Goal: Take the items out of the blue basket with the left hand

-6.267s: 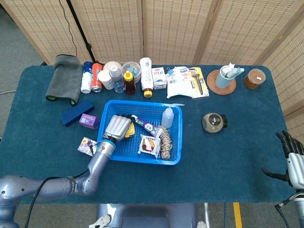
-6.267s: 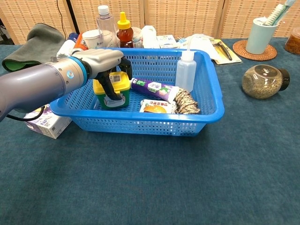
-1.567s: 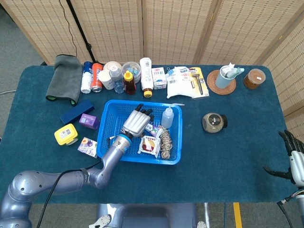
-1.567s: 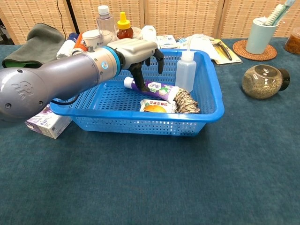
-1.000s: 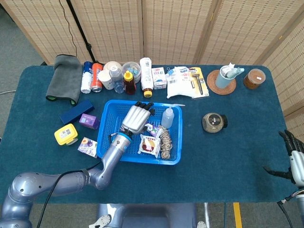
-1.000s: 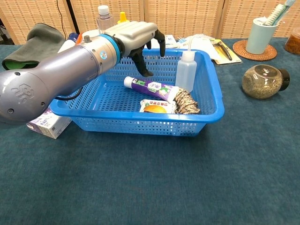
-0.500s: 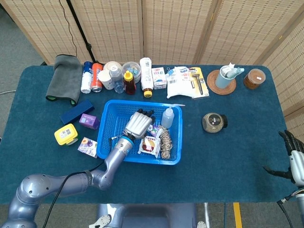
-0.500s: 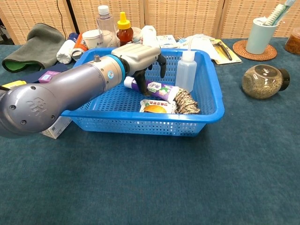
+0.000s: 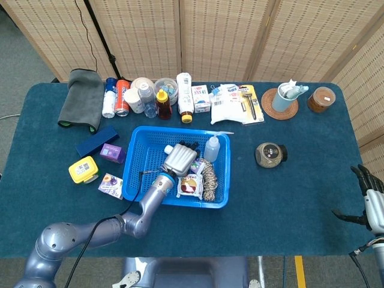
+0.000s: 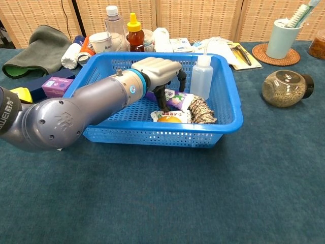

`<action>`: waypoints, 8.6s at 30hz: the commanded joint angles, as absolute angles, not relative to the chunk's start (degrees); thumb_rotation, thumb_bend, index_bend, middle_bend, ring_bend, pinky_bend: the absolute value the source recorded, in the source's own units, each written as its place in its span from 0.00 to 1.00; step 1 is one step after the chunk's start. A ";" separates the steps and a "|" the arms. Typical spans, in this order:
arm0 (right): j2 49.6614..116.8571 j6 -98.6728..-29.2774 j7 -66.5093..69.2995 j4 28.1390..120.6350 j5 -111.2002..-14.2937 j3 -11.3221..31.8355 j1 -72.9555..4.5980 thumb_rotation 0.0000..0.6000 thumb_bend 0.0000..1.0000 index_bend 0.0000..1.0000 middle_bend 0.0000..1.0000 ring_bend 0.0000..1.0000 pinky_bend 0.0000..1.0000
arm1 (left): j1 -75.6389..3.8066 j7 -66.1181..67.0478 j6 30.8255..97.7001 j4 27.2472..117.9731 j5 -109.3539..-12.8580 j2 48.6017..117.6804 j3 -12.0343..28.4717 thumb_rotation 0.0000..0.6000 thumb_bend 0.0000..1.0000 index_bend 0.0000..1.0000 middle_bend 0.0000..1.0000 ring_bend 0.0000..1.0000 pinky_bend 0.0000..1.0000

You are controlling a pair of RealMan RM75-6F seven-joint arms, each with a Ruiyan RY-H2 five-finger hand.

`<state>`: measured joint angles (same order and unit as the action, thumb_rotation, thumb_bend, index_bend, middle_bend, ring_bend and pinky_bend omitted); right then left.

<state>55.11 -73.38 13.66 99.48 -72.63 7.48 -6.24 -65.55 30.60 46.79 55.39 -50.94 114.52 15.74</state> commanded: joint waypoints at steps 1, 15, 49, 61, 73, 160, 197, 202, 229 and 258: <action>55.09 -73.30 13.79 99.45 -72.65 7.48 -6.26 1.00 0.00 0.00 0.00 0.00 0.00 | -65.84 30.52 45.92 54.37 -50.71 115.20 16.01 1.00 0.23 0.41 0.23 0.28 0.31; 54.96 -73.01 14.27 99.39 -72.80 7.41 -6.28 1.00 0.00 0.00 0.00 0.00 0.00 | -65.33 30.08 47.48 52.27 -51.88 116.69 17.04 1.00 0.38 0.66 0.41 0.46 0.54; 54.28 -74.58 14.91 100.58 -74.81 6.86 -5.56 1.00 0.00 0.00 0.00 0.00 0.00 | -61.81 37.99 55.40 67.92 -48.90 109.15 17.83 1.00 1.00 0.78 0.49 0.58 0.75; 54.24 -74.63 14.87 100.74 -74.82 6.82 -5.54 1.00 0.00 0.00 0.00 0.00 0.00 | -61.65 38.56 57.49 69.82 -50.46 108.22 18.02 1.00 1.00 0.81 0.53 0.60 0.76; 54.00 -74.78 15.31 100.99 -75.11 6.75 -5.43 1.00 0.00 0.00 0.00 0.00 0.00 | -60.82 42.90 61.74 77.91 -50.22 104.98 18.52 1.00 1.00 0.83 0.56 0.63 0.81; 53.27 -74.92 17.22 102.64 -78.30 4.96 -5.74 1.00 0.00 0.00 0.00 0.00 0.00 | -44.15 17.99 68.64 86.37 -65.16 86.46 18.24 1.00 0.71 0.88 0.80 0.55 0.34; 53.04 -73.02 19.08 101.29 -75.62 5.97 -6.31 1.00 0.00 0.00 0.00 0.00 0.00 | -63.50 38.30 47.17 82.75 -54.58 97.10 12.59 1.00 0.04 0.25 0.14 0.18 0.29; 53.08 -72.79 19.08 101.24 -75.53 5.97 -6.37 1.00 0.00 0.00 0.00 0.00 0.00 | -64.95 38.26 46.68 78.99 -53.12 100.38 12.52 1.00 0.05 0.28 0.16 0.19 0.29; 52.73 -72.85 20.13 101.04 -75.55 6.17 -6.19 1.00 0.00 0.00 0.00 0.00 0.00 | -71.34 38.21 43.57 65.79 -48.19 110.34 14.59 1.00 0.09 0.32 0.19 0.23 0.31; 52.79 -72.62 20.48 100.89 -76.07 6.04 -6.29 1.00 0.00 0.00 0.00 0.00 0.00 | -72.66 39.16 43.20 60.41 -43.17 113.55 14.41 1.00 0.25 0.72 0.53 0.52 0.62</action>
